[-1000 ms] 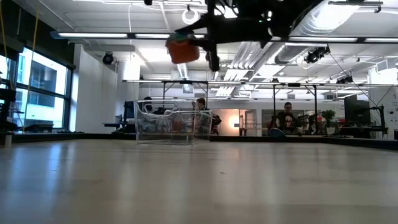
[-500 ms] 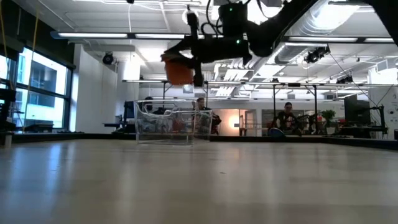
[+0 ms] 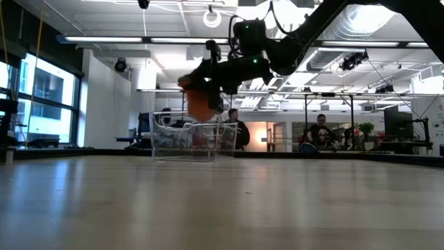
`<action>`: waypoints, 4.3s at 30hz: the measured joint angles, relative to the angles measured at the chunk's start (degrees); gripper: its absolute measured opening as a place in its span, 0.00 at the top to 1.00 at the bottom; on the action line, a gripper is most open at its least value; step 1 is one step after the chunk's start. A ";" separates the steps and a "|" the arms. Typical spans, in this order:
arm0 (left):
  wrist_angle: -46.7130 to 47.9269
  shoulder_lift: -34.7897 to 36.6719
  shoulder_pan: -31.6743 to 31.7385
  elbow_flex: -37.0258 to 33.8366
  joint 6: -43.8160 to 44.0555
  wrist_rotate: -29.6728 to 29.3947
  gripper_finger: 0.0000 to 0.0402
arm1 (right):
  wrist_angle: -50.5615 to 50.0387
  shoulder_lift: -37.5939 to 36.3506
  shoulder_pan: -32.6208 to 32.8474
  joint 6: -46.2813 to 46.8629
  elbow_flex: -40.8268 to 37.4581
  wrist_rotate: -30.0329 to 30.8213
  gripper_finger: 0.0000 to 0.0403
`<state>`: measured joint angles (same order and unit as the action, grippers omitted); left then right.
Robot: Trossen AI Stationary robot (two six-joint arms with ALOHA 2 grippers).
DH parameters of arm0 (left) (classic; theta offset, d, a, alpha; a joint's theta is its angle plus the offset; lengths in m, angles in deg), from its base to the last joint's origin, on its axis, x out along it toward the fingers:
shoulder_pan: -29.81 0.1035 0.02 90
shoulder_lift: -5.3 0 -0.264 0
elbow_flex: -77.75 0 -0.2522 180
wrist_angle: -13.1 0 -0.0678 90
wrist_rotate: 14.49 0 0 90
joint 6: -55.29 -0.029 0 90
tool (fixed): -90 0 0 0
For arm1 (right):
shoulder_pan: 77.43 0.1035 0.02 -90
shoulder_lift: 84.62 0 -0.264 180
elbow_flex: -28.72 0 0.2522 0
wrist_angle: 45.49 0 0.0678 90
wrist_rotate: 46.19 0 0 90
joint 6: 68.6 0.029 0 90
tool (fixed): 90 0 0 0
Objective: Nest measuring cups in basket
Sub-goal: Put the stacked colored measuring cups into the transparent bin, then return to Home Position
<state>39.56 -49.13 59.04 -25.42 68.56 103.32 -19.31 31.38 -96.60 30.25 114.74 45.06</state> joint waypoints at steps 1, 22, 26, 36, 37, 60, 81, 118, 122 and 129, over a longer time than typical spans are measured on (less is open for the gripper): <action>0.00 0.00 0.01 0.00 0.04 -0.02 1.00 | -0.87 0.05 -0.51 0.15 0.29 0.05 0.88; -0.01 -0.35 0.00 0.00 0.63 -0.19 1.00 | -13.51 13.20 -4.64 4.40 16.66 -7.01 0.87; -0.03 -0.35 0.00 0.00 0.56 -0.20 1.00 | -19.66 13.63 -5.22 4.47 16.40 -5.86 0.87; -0.05 -0.35 0.00 0.00 0.05 -0.32 1.00 | -21.87 13.54 -5.60 2.48 16.43 -6.85 0.78; -0.05 -0.35 0.00 0.00 0.03 -0.32 1.00 | -21.92 13.54 -5.60 2.20 16.43 -7.06 0.77; -0.05 -0.37 0.00 0.00 0.03 -0.35 1.00 | -24.57 13.45 -5.58 1.42 16.43 -10.29 0.59; -0.01 -0.37 0.00 0.00 0.05 -0.32 1.00 | -33.73 13.32 -5.54 -0.87 16.43 -11.25 0.59; -0.01 -0.37 -0.02 0.00 1.11 -0.30 1.00 | -45.80 13.28 -3.74 -0.69 21.53 -14.88 0.59; -0.01 -0.37 -0.02 0.02 1.14 -0.28 1.00 | -55.87 13.28 -3.86 -4.35 26.96 -14.91 0.59; -0.01 -0.37 -0.02 0.02 1.45 -0.27 1.00 | -77.22 13.43 -4.35 -19.30 40.36 -15.94 0.59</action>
<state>39.55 -49.50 59.02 -25.40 70.01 103.04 -96.54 44.81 -100.96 10.95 155.10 29.12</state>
